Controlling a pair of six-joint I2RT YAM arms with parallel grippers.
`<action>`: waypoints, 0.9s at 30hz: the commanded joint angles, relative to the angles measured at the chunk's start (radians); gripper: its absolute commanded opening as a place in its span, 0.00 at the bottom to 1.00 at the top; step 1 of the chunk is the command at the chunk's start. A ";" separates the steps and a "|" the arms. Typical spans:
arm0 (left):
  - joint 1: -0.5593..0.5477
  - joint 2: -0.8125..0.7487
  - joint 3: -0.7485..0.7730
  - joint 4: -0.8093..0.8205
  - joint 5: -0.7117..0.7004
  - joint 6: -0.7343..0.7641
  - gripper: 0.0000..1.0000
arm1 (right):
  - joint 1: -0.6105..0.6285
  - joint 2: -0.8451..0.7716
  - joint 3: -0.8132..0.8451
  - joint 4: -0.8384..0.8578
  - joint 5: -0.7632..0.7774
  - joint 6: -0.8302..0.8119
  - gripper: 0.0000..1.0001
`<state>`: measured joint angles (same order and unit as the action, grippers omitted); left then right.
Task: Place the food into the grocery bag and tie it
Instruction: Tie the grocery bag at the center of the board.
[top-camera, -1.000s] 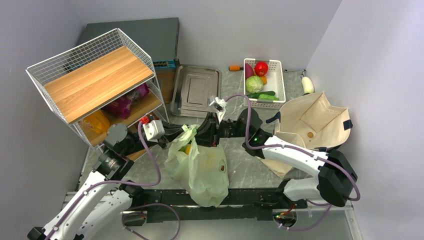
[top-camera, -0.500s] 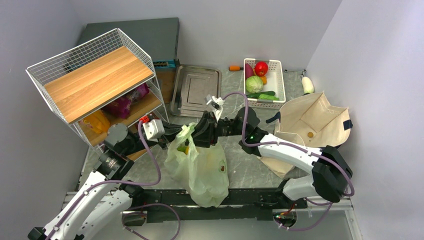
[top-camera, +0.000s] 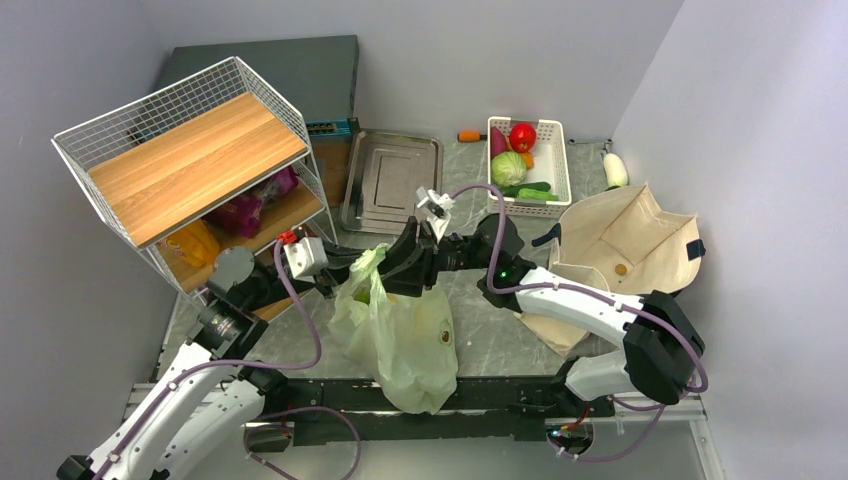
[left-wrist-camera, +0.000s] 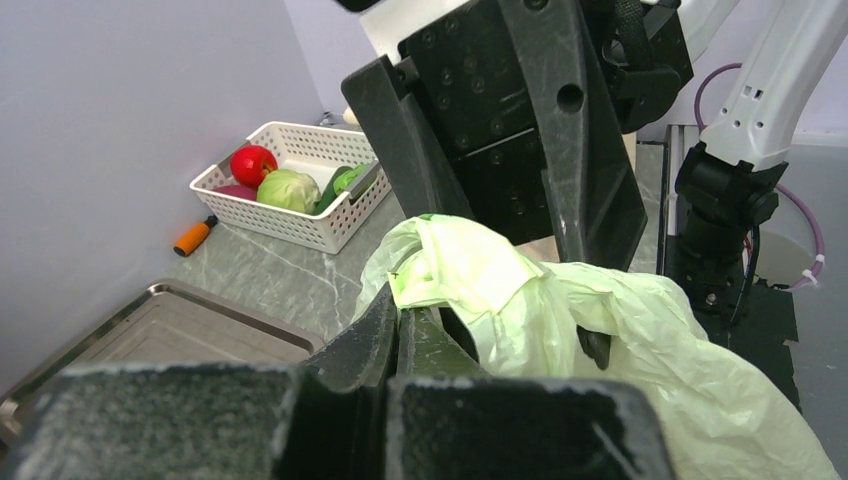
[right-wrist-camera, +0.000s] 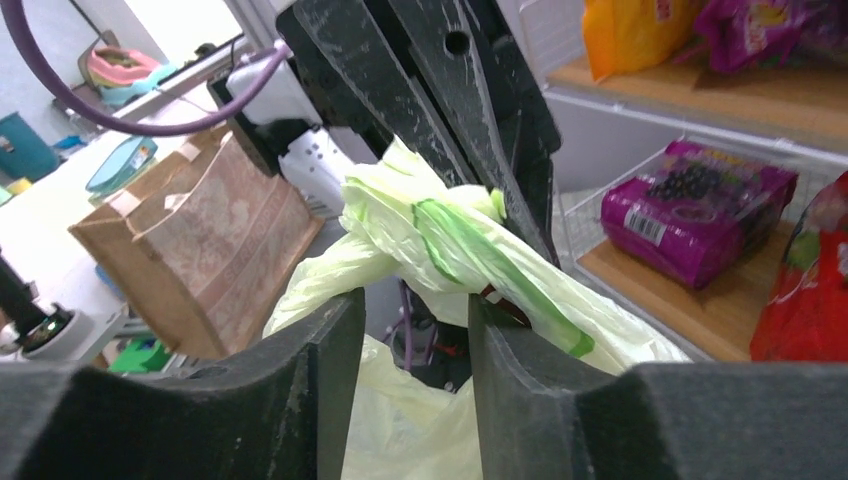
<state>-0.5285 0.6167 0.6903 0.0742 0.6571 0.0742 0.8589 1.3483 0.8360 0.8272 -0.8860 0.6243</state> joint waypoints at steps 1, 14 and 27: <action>0.011 -0.006 -0.009 0.065 0.021 -0.027 0.00 | 0.001 -0.007 -0.020 0.212 0.079 0.038 0.46; 0.015 -0.008 -0.016 0.084 0.025 -0.045 0.00 | 0.127 -0.013 -0.017 0.101 0.369 -0.154 0.53; 0.018 -0.012 -0.019 0.090 0.030 -0.051 0.00 | 0.150 -0.034 -0.091 0.118 0.548 -0.212 0.44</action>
<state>-0.5076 0.6182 0.6636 0.1085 0.6472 0.0547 1.0164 1.3422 0.7834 0.9180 -0.4877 0.4595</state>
